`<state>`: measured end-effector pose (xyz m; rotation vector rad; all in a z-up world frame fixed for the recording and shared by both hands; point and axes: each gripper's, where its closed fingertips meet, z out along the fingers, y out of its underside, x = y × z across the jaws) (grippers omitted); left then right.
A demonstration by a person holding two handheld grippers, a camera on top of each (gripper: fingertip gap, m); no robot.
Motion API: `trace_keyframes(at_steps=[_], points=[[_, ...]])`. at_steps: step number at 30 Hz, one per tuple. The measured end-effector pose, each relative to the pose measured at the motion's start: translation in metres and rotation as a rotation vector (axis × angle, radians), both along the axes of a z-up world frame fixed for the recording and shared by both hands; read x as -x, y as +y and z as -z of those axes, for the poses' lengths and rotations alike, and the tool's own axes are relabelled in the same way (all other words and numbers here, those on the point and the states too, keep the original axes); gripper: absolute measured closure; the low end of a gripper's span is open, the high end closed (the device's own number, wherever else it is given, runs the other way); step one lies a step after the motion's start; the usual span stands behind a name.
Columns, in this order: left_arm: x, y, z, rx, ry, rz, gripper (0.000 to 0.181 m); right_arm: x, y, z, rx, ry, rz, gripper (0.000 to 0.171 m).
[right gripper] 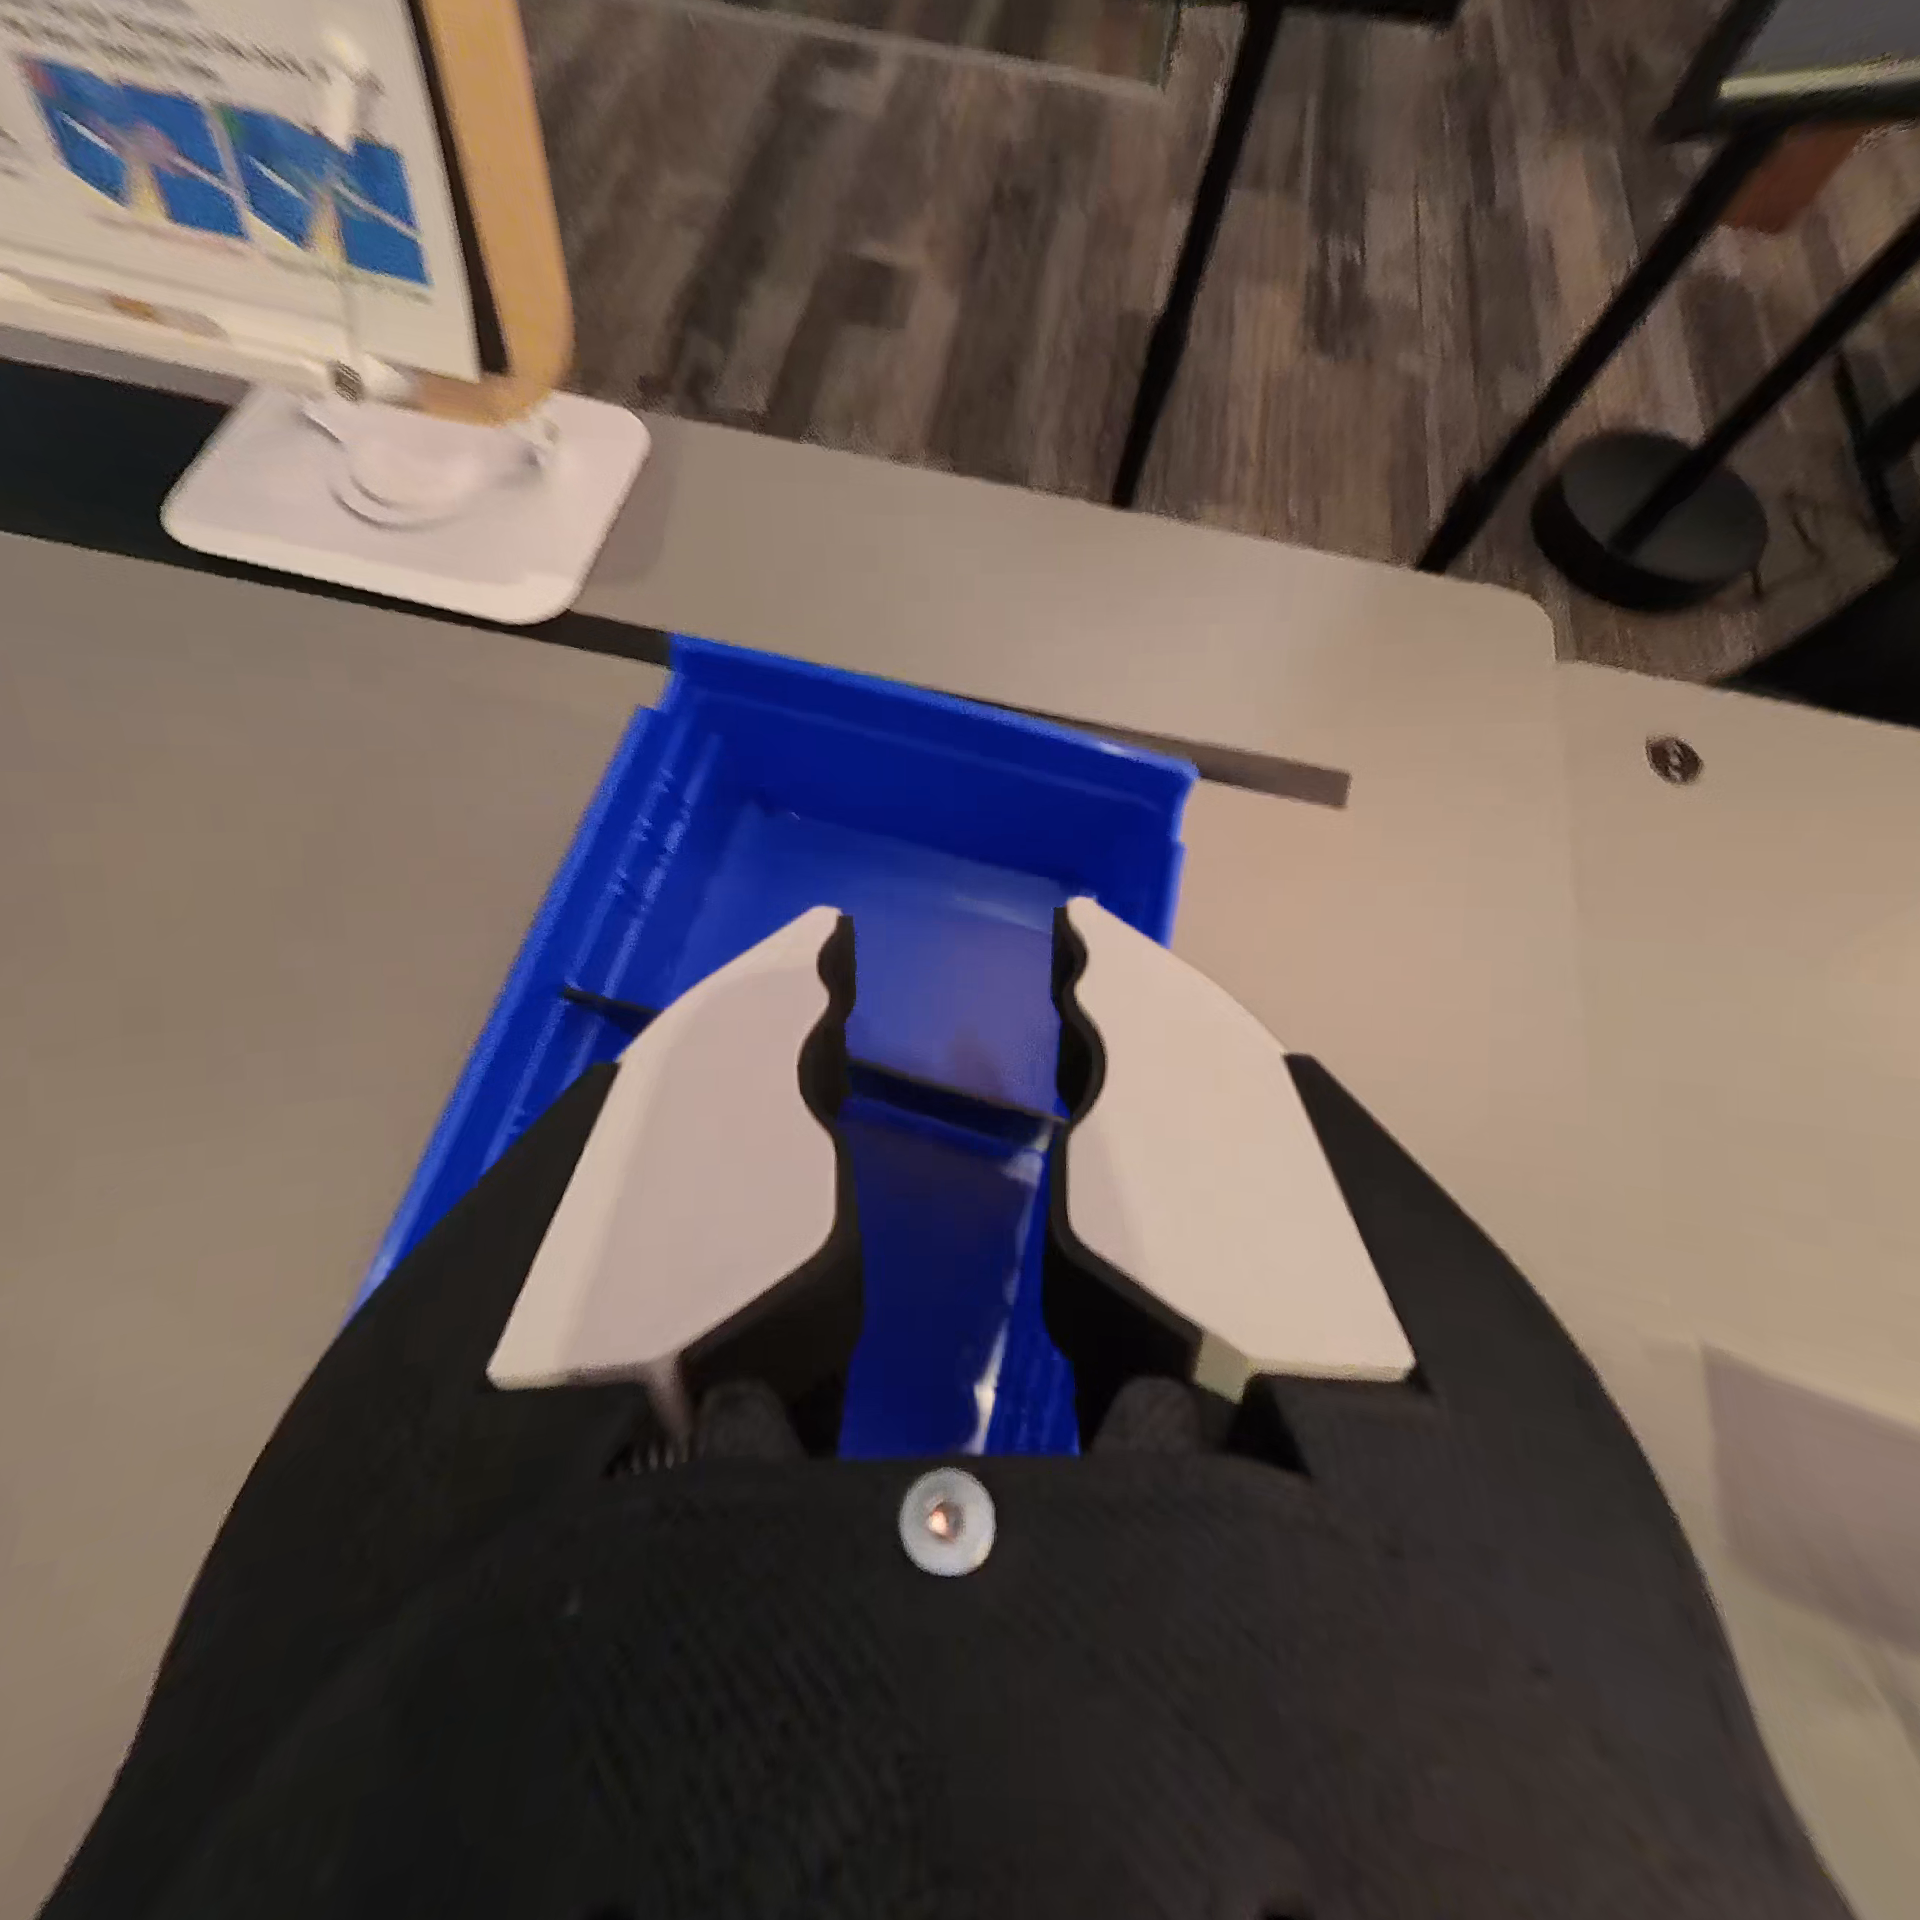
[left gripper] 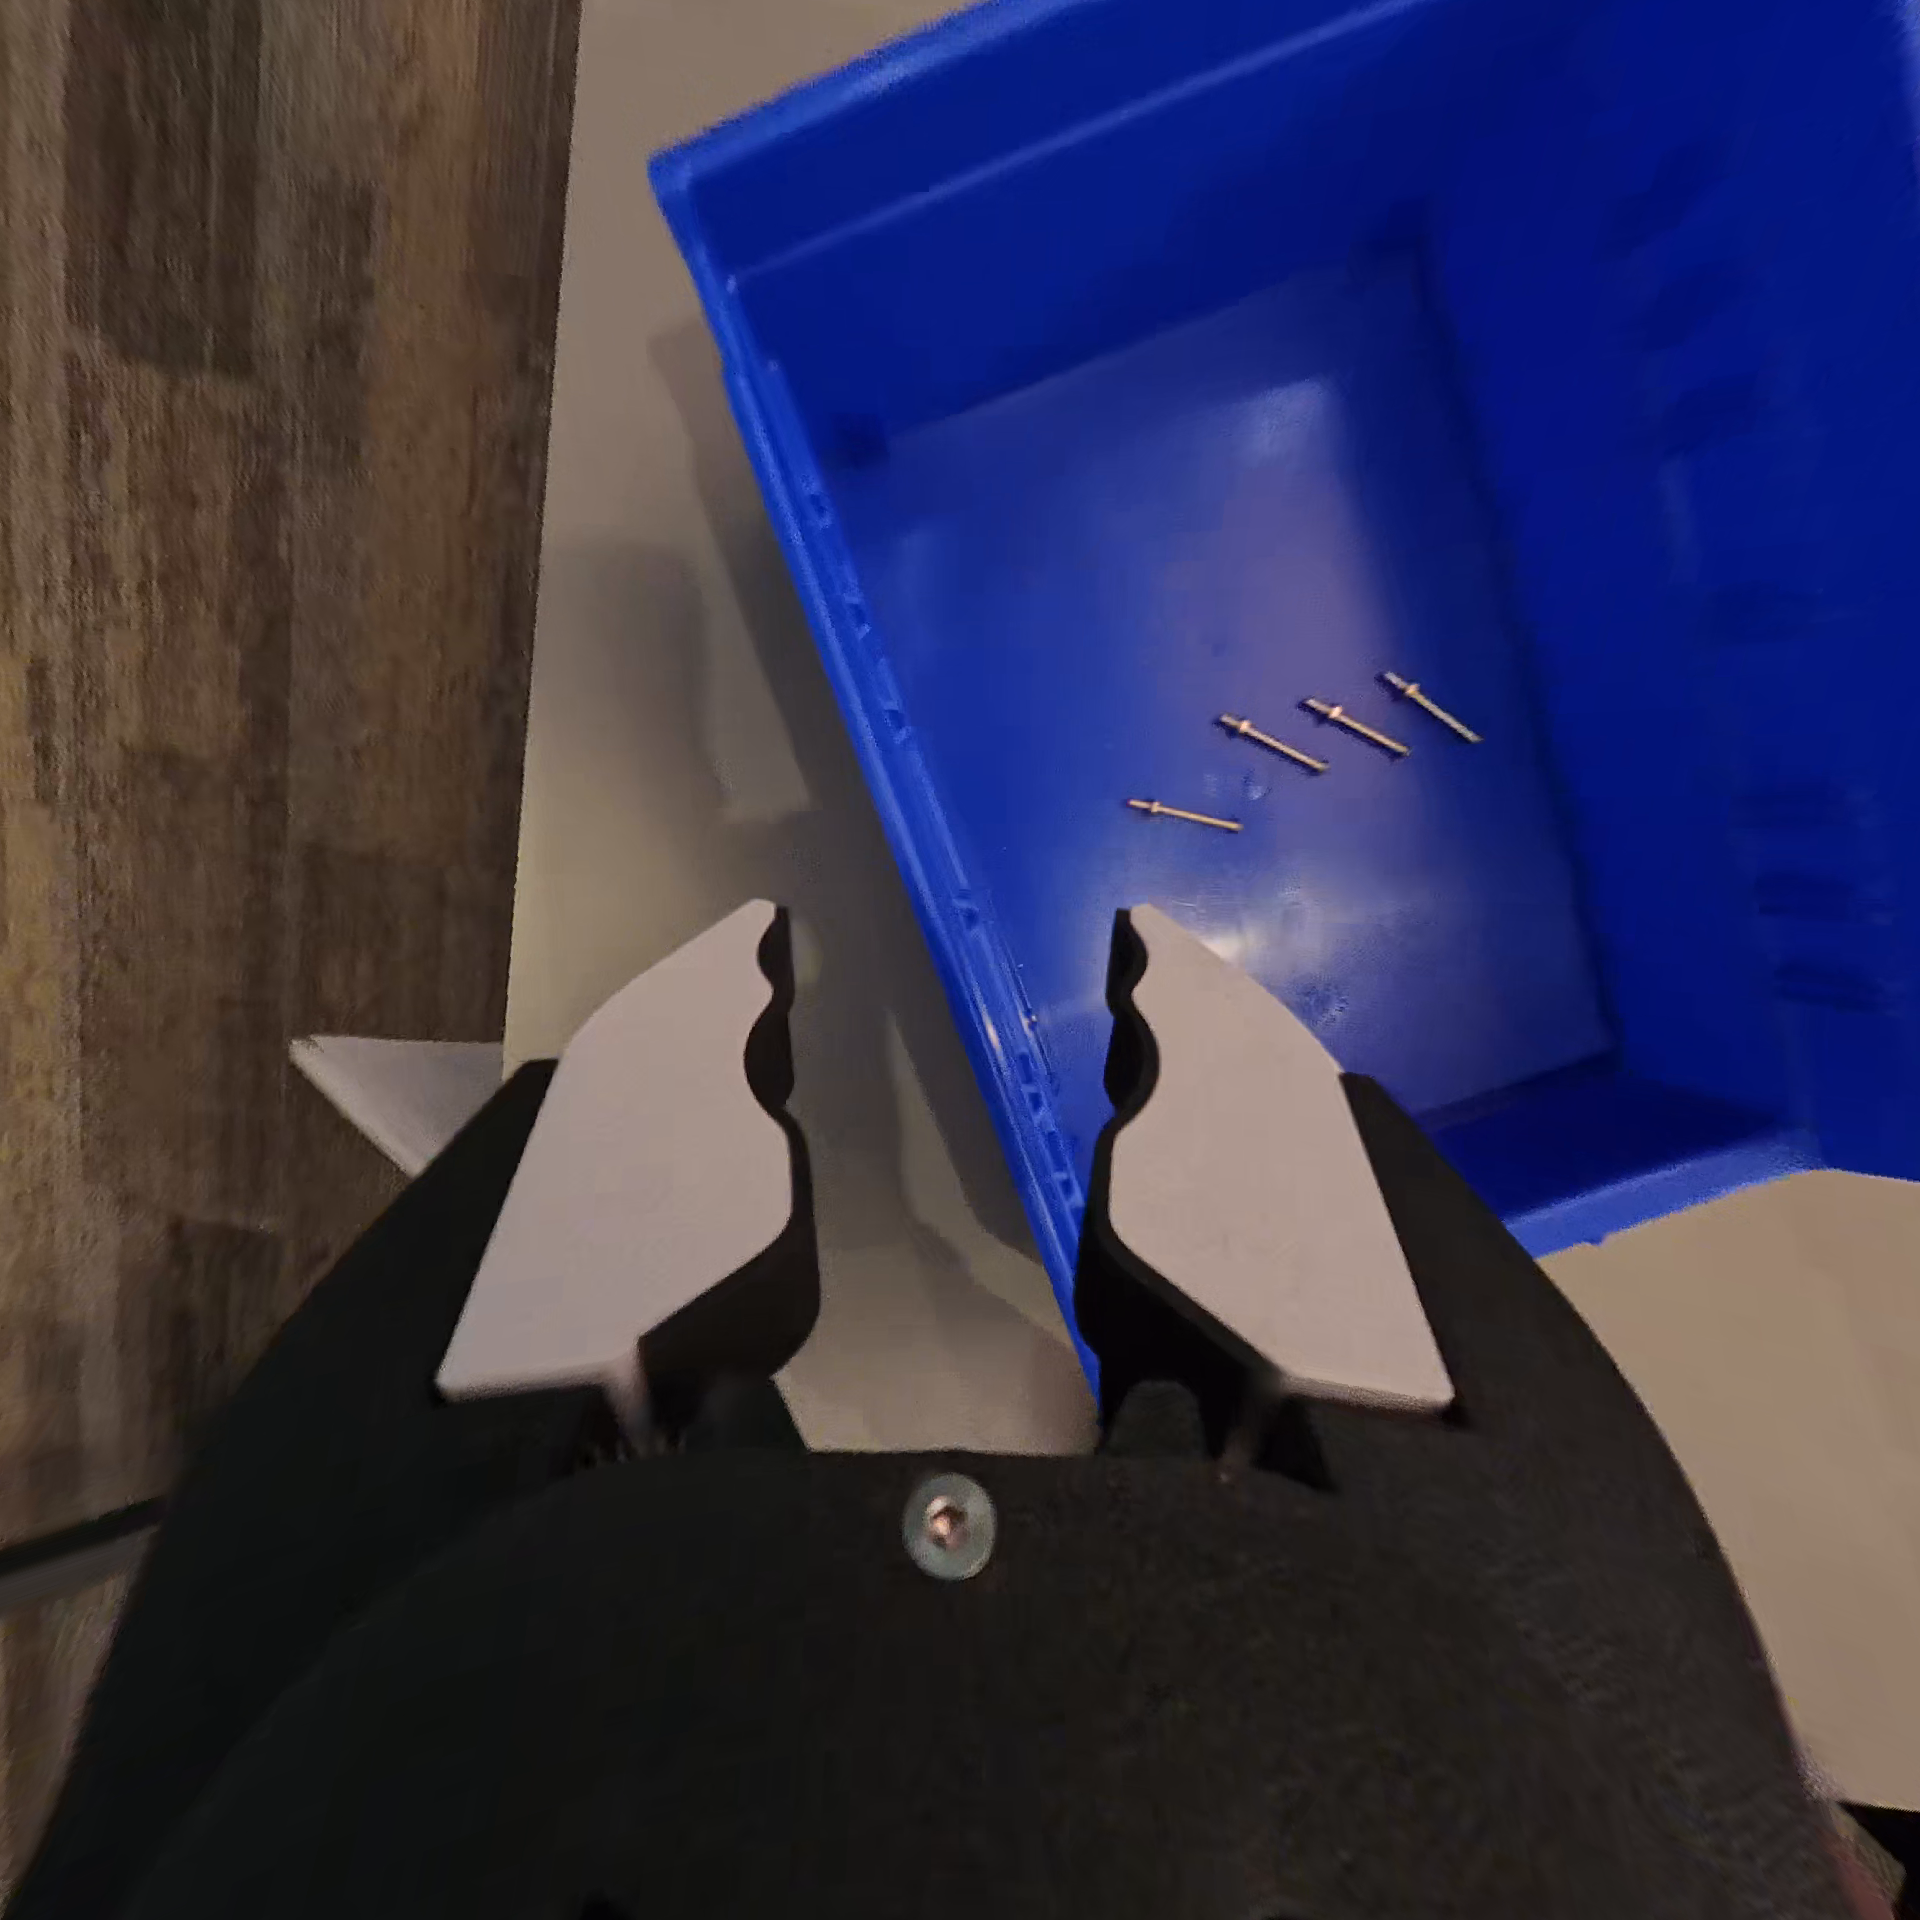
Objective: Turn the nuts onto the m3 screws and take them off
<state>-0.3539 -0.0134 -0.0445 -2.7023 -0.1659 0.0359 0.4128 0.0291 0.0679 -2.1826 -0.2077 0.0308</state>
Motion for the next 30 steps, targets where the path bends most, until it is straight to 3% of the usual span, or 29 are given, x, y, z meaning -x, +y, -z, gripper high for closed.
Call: trace_keyframes(at_steps=[7, 10, 14, 17, 23, 30], points=[[0.006, -0.010, 0.036, 0.176, -0.042, -0.031, 0.125, 0.042, 0.014, -0.011, -0.076, 0.061, -0.111, 0.132], [0.002, -0.018, 0.052, 0.274, -0.067, -0.011, 0.138, 0.051, 0.025, -0.001, -0.101, 0.082, -0.152, 0.132], [-0.012, -0.020, 0.063, 0.355, -0.092, 0.051, 0.168, 0.041, 0.037, 0.019, -0.044, 0.016, -0.121, 0.132], [-0.008, -0.011, 0.064, 0.372, 0.027, 0.104, 0.165, 0.048, 0.042, 0.030, -0.007, 0.026, -0.150, 0.132], [-0.023, 0.038, 0.062, 0.250, 0.216, 0.349, 0.157, 0.070, 0.048, 0.042, 0.031, 0.029, -0.221, 0.133], [-0.041, 0.056, 0.062, 0.194, 0.256, 0.523, 0.155, 0.088, 0.053, 0.066, 0.112, -0.020, -0.264, 0.133]])
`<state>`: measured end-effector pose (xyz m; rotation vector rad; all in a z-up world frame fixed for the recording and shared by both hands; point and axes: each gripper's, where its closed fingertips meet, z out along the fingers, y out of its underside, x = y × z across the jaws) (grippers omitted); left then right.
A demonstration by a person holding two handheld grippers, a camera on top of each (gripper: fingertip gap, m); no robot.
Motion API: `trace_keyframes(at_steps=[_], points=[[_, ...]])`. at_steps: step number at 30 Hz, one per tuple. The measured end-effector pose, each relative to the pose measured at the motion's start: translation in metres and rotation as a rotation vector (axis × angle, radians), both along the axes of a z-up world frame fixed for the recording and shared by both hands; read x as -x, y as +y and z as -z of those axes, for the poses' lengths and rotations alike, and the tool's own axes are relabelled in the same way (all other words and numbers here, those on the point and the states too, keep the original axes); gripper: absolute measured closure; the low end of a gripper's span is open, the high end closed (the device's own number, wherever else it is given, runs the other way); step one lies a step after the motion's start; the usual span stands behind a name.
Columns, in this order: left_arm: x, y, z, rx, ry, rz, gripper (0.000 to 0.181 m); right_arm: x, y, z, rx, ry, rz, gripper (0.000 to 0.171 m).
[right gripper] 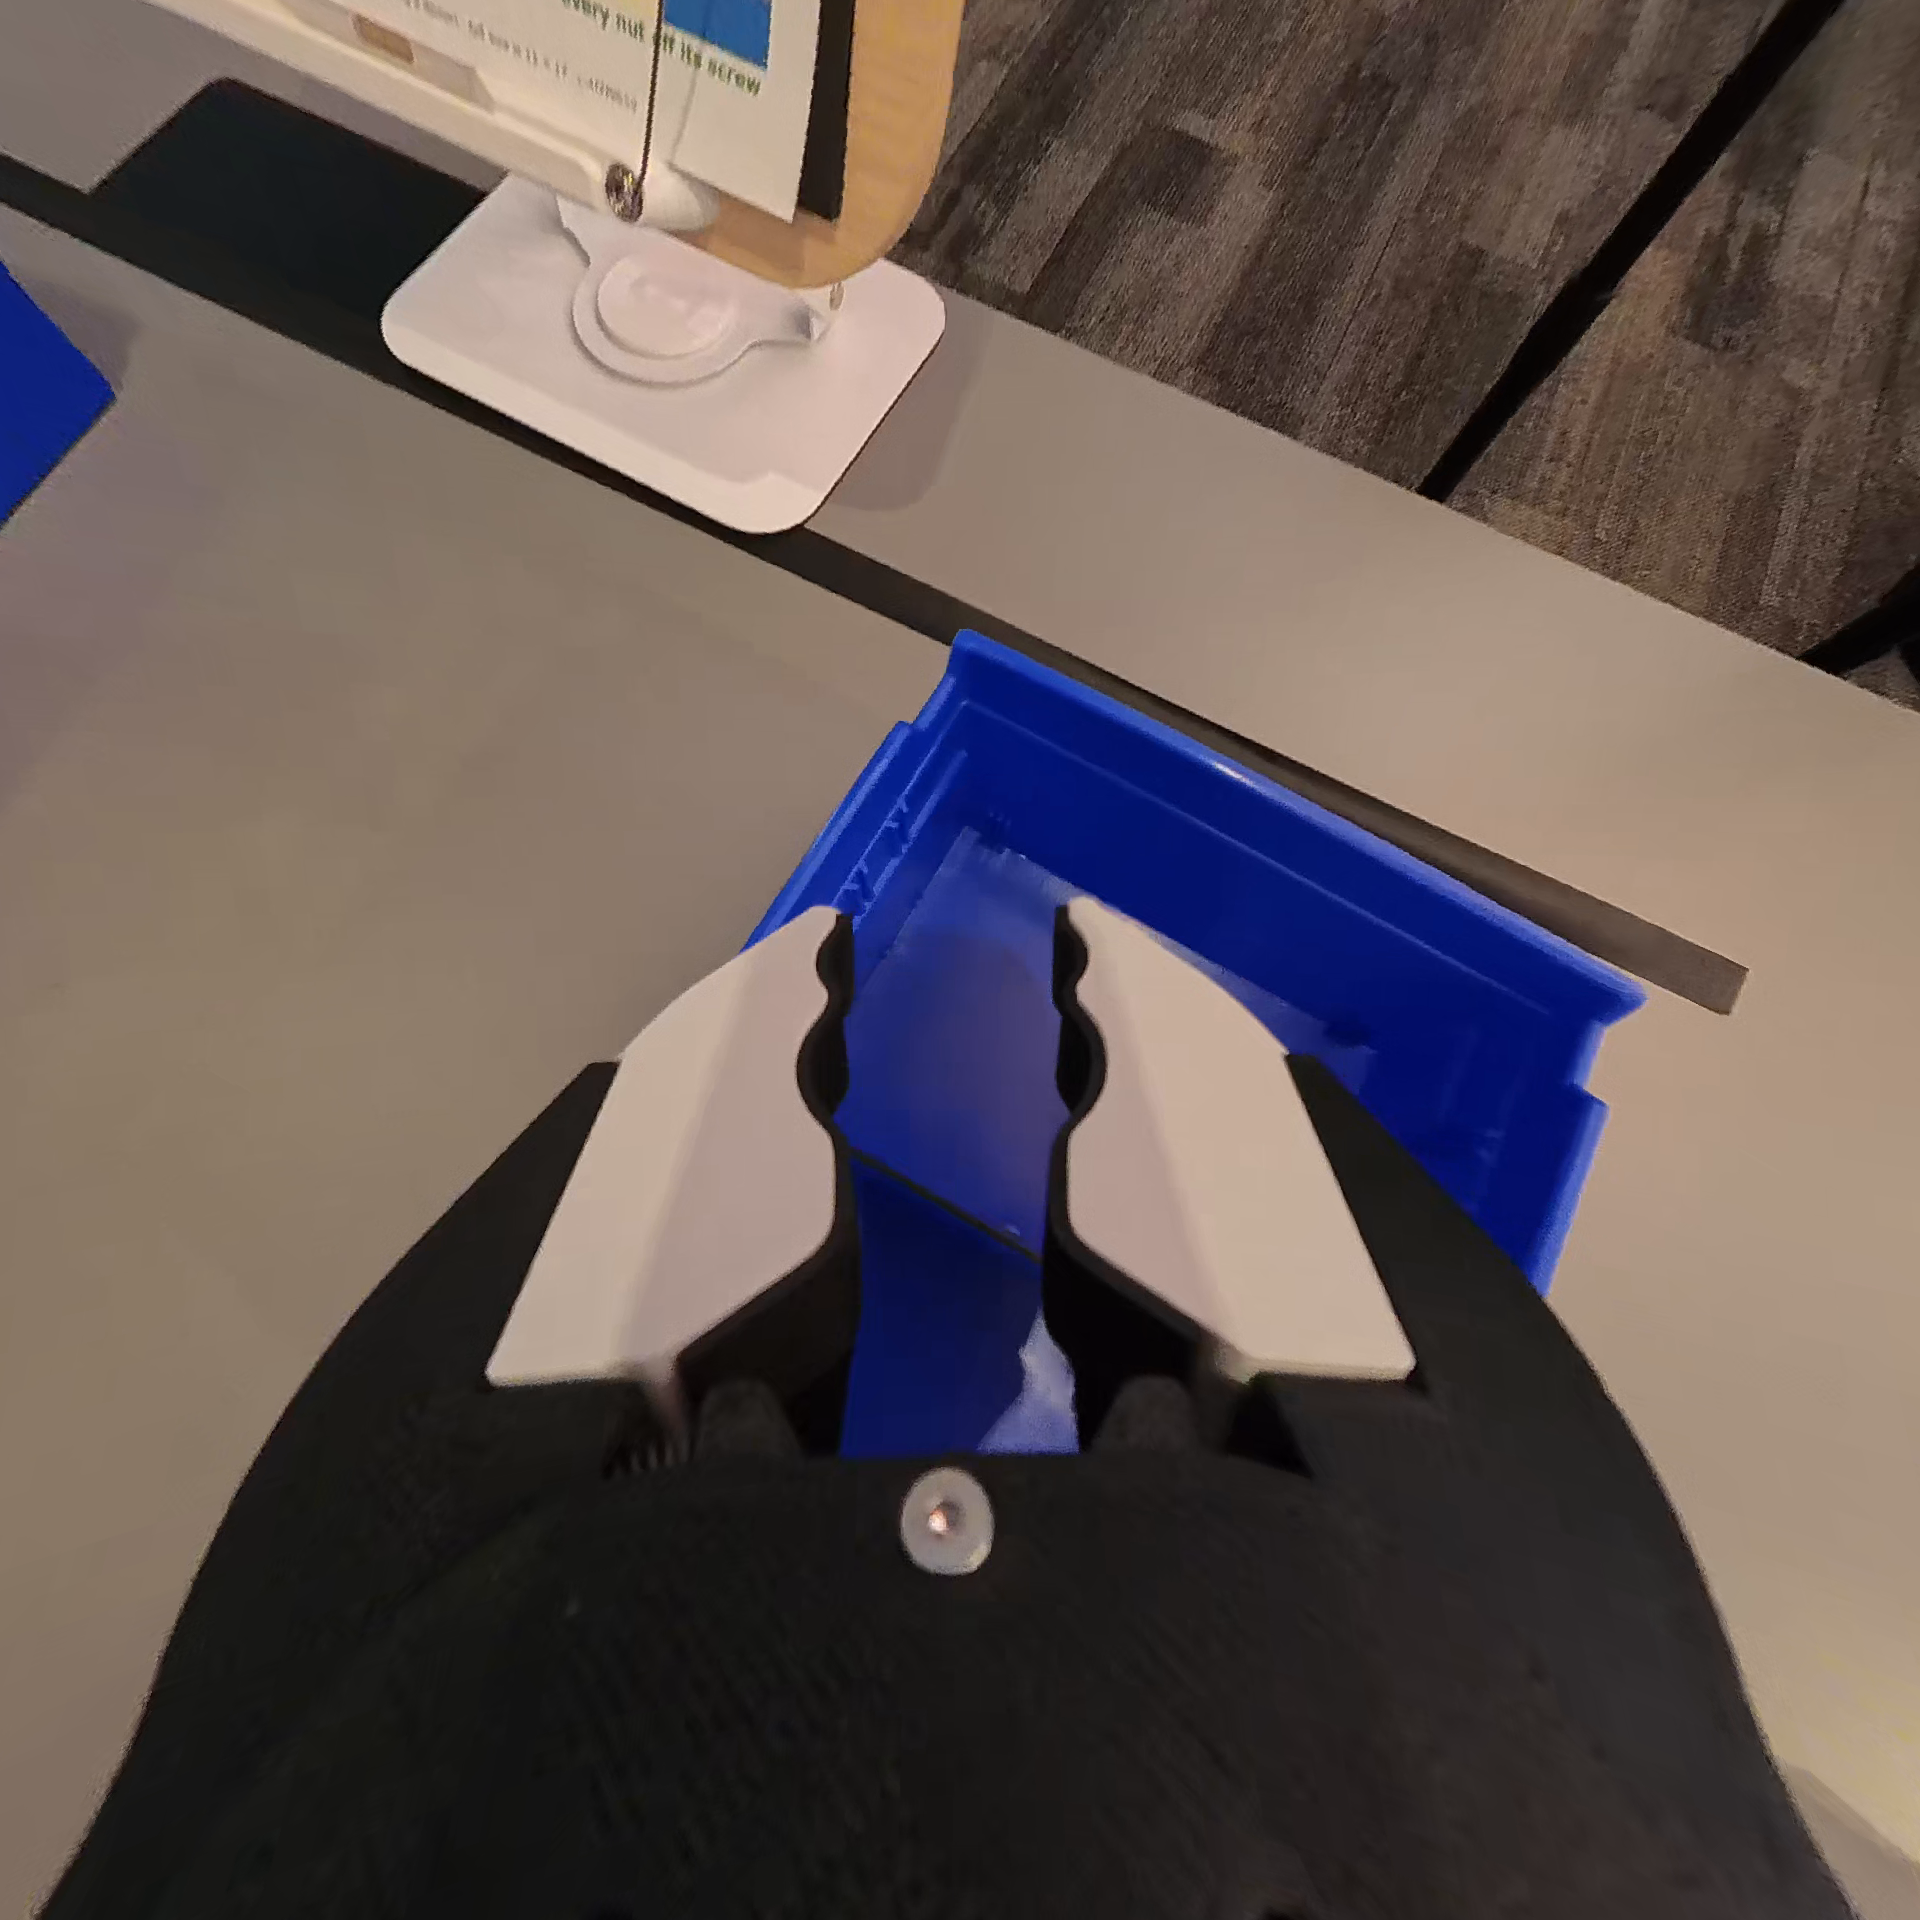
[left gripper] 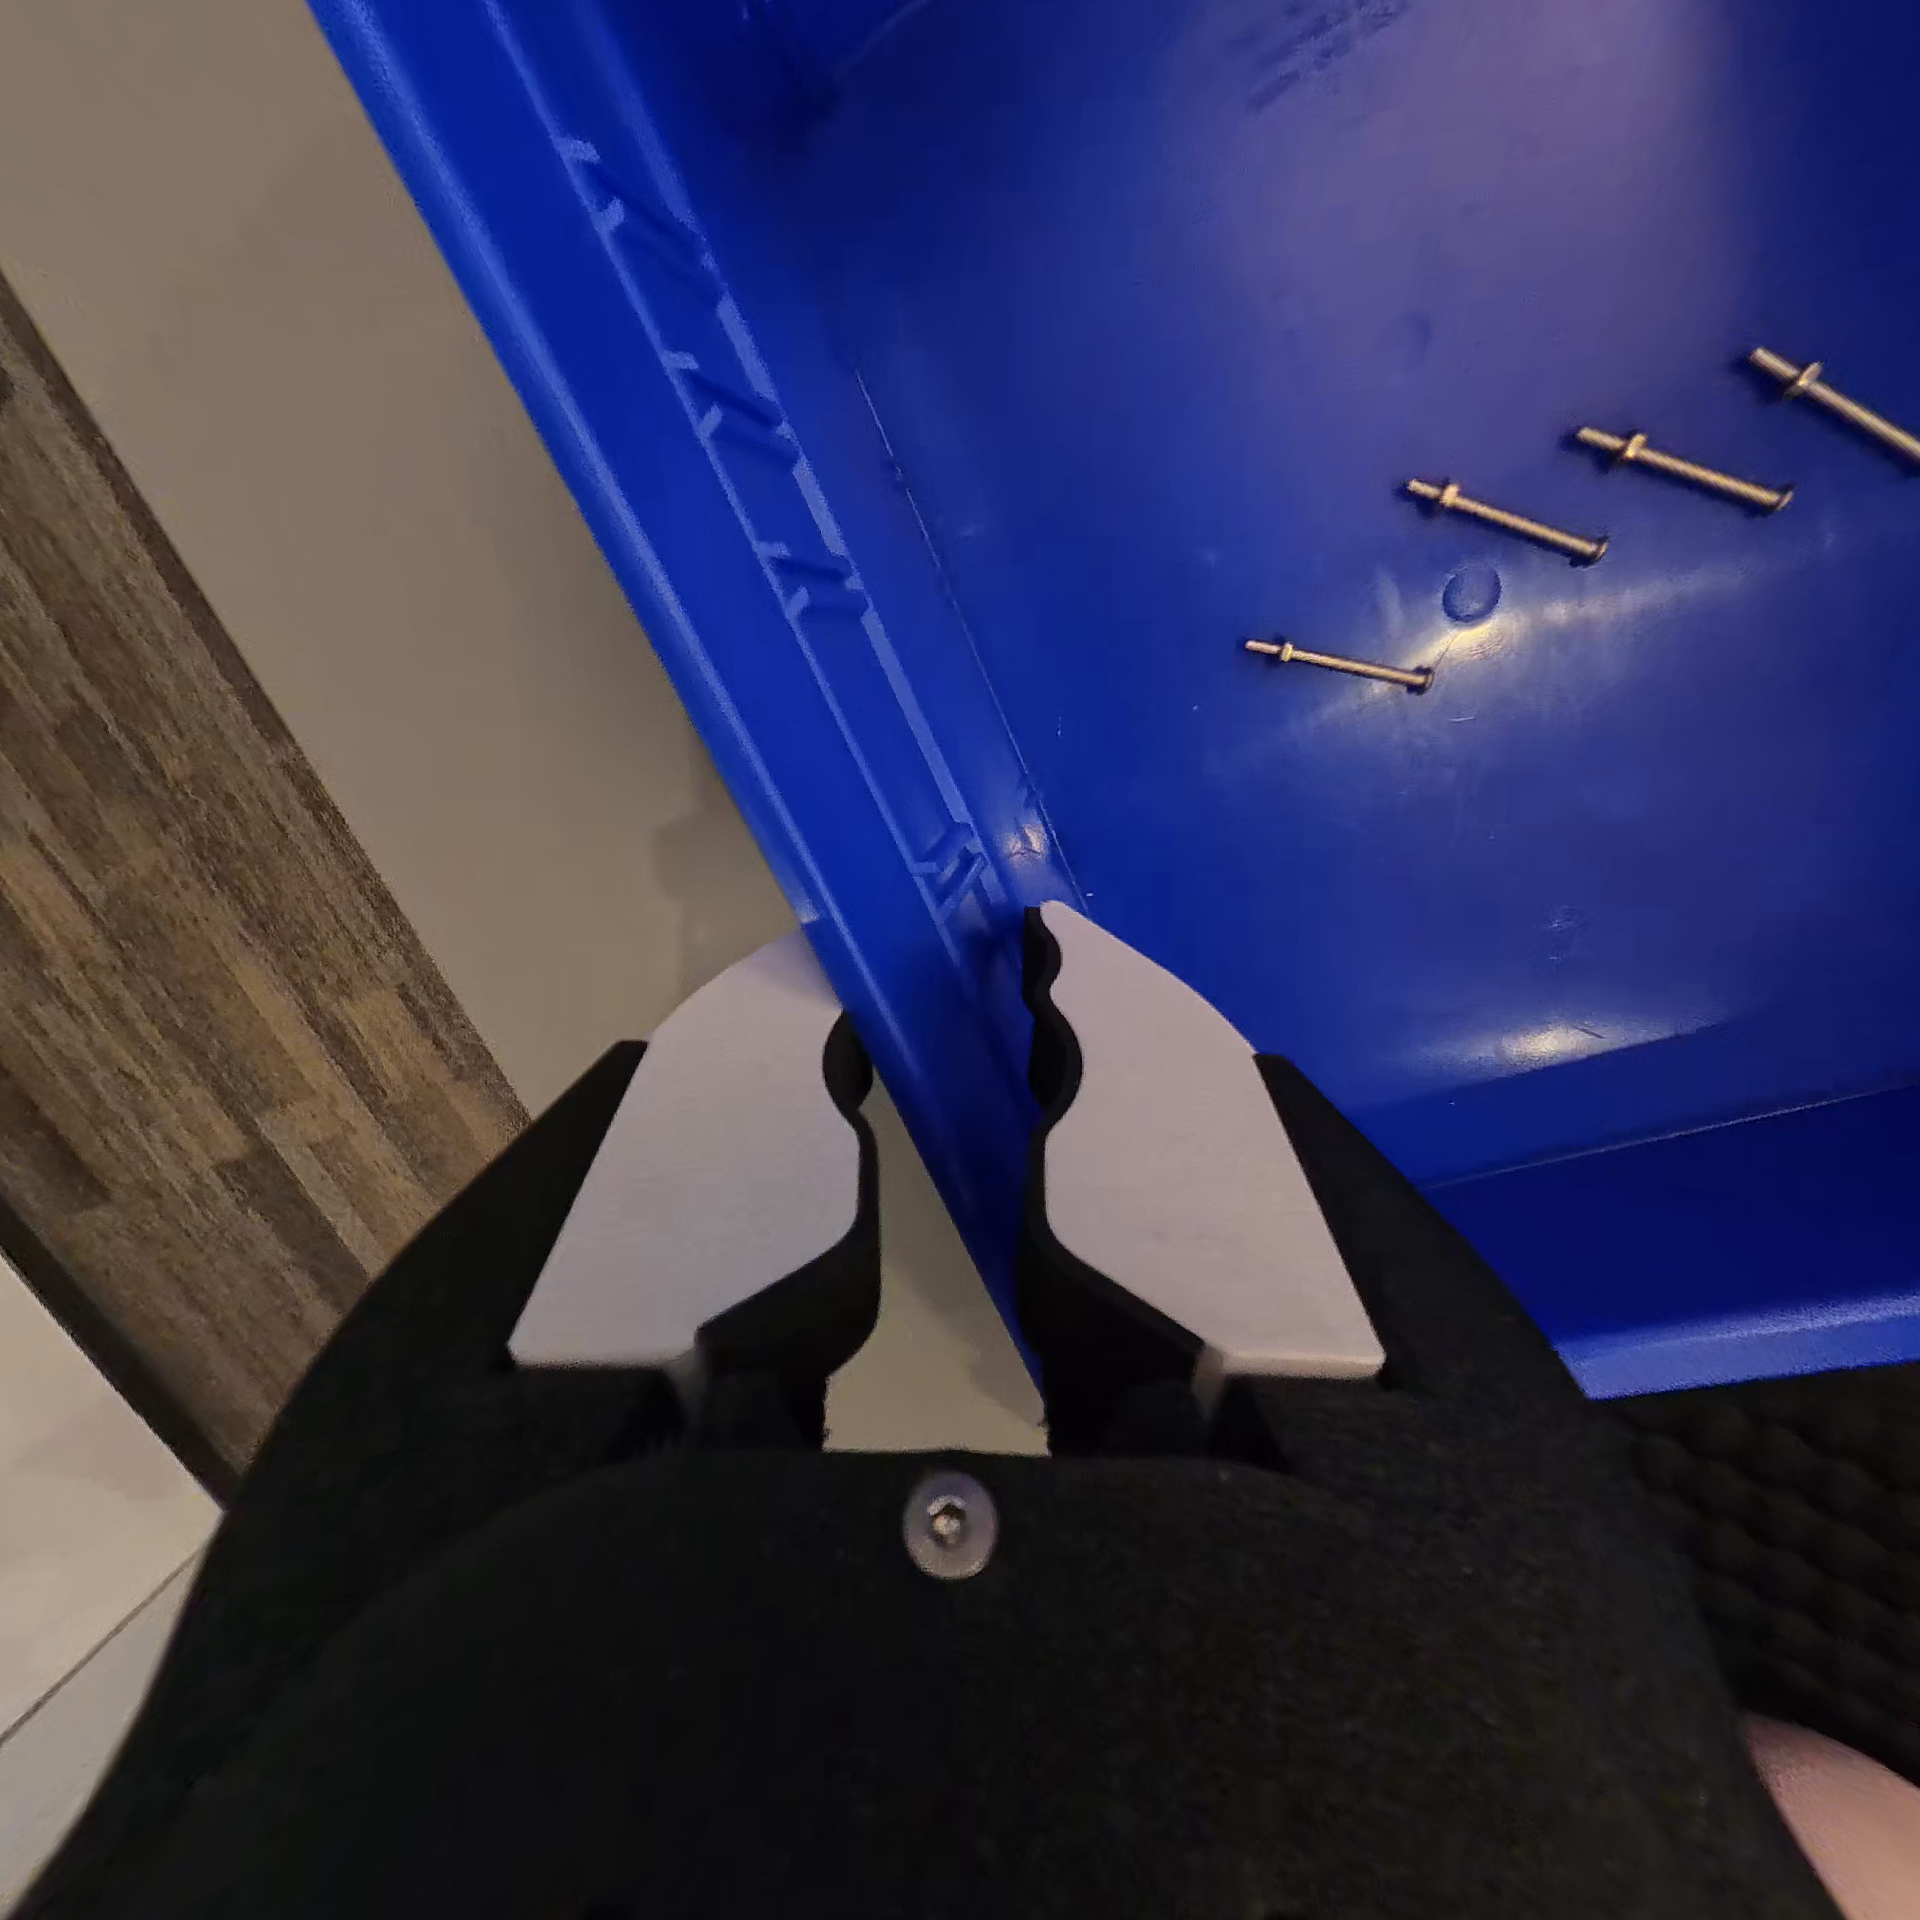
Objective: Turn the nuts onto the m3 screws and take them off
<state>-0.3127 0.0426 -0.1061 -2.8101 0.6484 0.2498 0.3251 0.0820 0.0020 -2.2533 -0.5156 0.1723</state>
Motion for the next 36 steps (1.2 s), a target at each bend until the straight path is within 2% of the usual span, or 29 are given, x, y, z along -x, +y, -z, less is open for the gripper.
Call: trace_keyframes(at_steps=[5, 8, 10, 13, 16, 17, 19, 21, 26, 31, 36], points=[[-0.005, 0.005, 0.001, -0.015, 0.024, 0.001, 0.152, 0.009, 0.002, 0.013, 0.041, -0.028, -0.022, 0.133], [-0.004, -0.002, -0.004, -0.004, -0.038, -0.130, 0.154, 0.009, 0.004, 0.019, 0.053, -0.052, -0.021, 0.133], [-0.003, 0.000, -0.024, -0.085, -0.110, -0.212, 0.157, 0.008, 0.005, 0.019, 0.051, -0.059, -0.016, 0.133], [-0.018, -0.002, -0.074, -0.258, -0.272, -0.292, 0.158, 0.008, 0.005, 0.016, 0.038, -0.060, -0.012, 0.133], [-0.077, -0.005, -0.110, -0.343, -0.540, -0.197, 0.157, 0.008, 0.005, 0.016, 0.034, -0.061, -0.012, 0.133], [-0.093, -0.006, -0.109, -0.318, -0.576, -0.161, 0.157, 0.008, 0.005, 0.016, 0.037, -0.064, -0.012, 0.133], [-0.108, -0.004, -0.086, -0.219, -0.509, -0.124, 0.157, 0.008, 0.006, 0.019, 0.042, -0.074, -0.011, 0.133], [-0.109, -0.003, -0.054, -0.093, -0.408, -0.152, 0.157, 0.008, 0.006, 0.021, 0.049, -0.084, -0.011, 0.133], [-0.106, 0.001, 0.005, 0.105, -0.318, -0.244, 0.155, 0.008, 0.006, 0.025, 0.065, -0.113, -0.010, 0.132], [-0.093, 0.003, 0.028, 0.158, -0.246, -0.302, 0.153, 0.008, 0.007, 0.032, 0.088, -0.133, -0.010, 0.130], [-0.093, 0.002, 0.041, 0.203, -0.260, -0.337, 0.155, 0.010, 0.007, 0.038, 0.104, -0.168, -0.016, 0.129]])
